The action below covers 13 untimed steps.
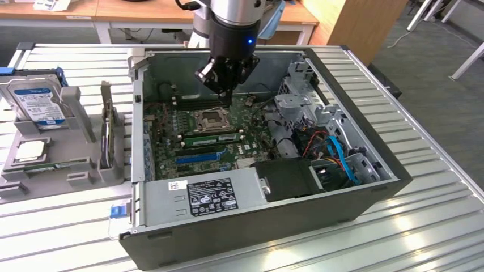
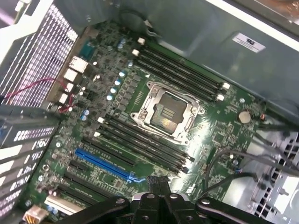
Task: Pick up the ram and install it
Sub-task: 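Press down the ram until it locks into place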
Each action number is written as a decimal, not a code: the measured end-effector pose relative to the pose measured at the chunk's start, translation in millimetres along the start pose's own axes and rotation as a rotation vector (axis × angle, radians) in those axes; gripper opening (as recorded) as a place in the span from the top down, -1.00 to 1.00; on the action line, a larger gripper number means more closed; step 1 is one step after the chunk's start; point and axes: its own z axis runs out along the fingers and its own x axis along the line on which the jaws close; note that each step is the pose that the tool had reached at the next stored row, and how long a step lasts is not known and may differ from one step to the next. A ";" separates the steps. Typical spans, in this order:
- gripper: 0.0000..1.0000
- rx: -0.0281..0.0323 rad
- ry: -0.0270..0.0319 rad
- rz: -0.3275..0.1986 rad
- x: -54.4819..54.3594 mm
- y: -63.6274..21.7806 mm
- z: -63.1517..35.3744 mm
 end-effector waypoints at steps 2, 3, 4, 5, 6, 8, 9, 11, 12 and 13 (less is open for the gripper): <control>0.80 0.0011 -0.0011 0.026 0.5 0.2 0.3; 0.80 0.0017 -0.0016 0.039 0.8 0.4 0.5; 0.80 0.0023 -0.0022 0.053 1.2 0.5 0.6; 0.80 0.0029 -0.0027 0.065 1.5 0.7 0.8; 0.80 0.0034 -0.0032 0.077 1.9 0.9 0.9; 0.80 0.0045 -0.0041 0.100 2.7 1.3 1.2; 0.80 0.0049 -0.0046 0.112 3.1 1.5 1.4; 0.80 0.0060 -0.0057 0.137 3.9 1.9 1.7; 0.80 0.0066 -0.0061 0.148 4.3 2.1 1.8; 0.80 0.0070 -0.0067 0.160 4.7 2.3 2.0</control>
